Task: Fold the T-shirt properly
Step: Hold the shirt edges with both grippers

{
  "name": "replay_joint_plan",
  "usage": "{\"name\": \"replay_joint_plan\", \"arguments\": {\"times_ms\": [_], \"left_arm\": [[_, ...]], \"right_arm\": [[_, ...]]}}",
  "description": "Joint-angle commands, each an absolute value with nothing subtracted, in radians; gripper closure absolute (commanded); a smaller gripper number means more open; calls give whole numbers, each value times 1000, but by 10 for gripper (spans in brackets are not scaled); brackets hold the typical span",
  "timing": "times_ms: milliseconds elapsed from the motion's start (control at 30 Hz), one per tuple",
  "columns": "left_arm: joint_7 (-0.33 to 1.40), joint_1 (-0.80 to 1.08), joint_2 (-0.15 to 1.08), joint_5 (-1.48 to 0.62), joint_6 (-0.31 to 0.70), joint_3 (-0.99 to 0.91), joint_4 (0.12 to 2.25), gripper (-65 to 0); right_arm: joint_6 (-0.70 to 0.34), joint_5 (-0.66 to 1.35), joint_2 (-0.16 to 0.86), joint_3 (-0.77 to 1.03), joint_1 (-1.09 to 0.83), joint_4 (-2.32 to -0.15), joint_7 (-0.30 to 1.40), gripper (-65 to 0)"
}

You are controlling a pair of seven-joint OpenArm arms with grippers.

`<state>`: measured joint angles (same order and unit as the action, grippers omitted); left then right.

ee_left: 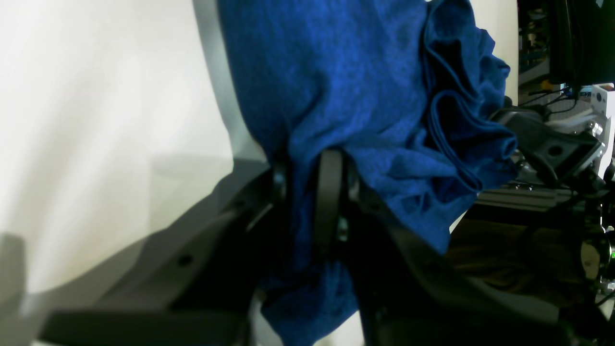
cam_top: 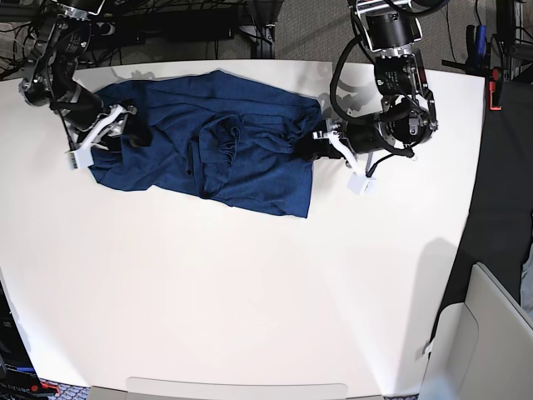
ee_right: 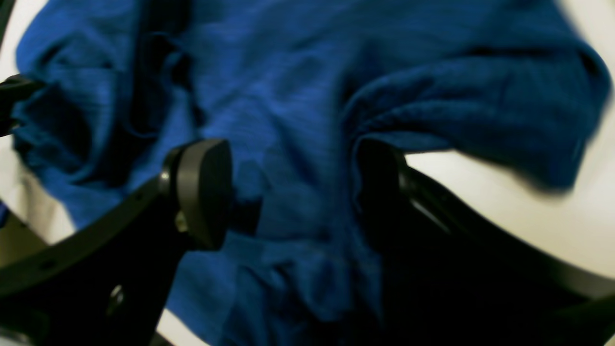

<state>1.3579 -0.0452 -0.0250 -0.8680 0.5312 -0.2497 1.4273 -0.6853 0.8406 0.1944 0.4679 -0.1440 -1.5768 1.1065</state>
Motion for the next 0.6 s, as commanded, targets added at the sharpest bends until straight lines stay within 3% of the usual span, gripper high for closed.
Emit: {"name": "replay_joint_plan", "arguments": {"times_ms": [0,133,200,333,367,567], "left_arm": [[1366,-61,-25,-868,535,-248,1440,-17],[1366,-61,-25,-868,535,-249,1440,-17],[1366,-61,-25,-868,535,-252,1440,-17],[1366,-61,-25,-868,535,-252,1438,-17],[1366,-61,-25,-868,535,-254,1438,-17],[1366,-61,-25,-868,535,-254,1438,-17]], "right_arm": [[-682,826,196,467,-148,-1583,1132,-408],[-682,826,180,463,-147,-1583,1138,-387],[-682,828,180,463,-147,-1583,1138,-314],[-680,852,179,463,-145,-1583,1144,-74],[-680,868,179,463,-143,-1581,1153,-43],[-690,987,162,472,-130,-1586,1161,-43]]}}
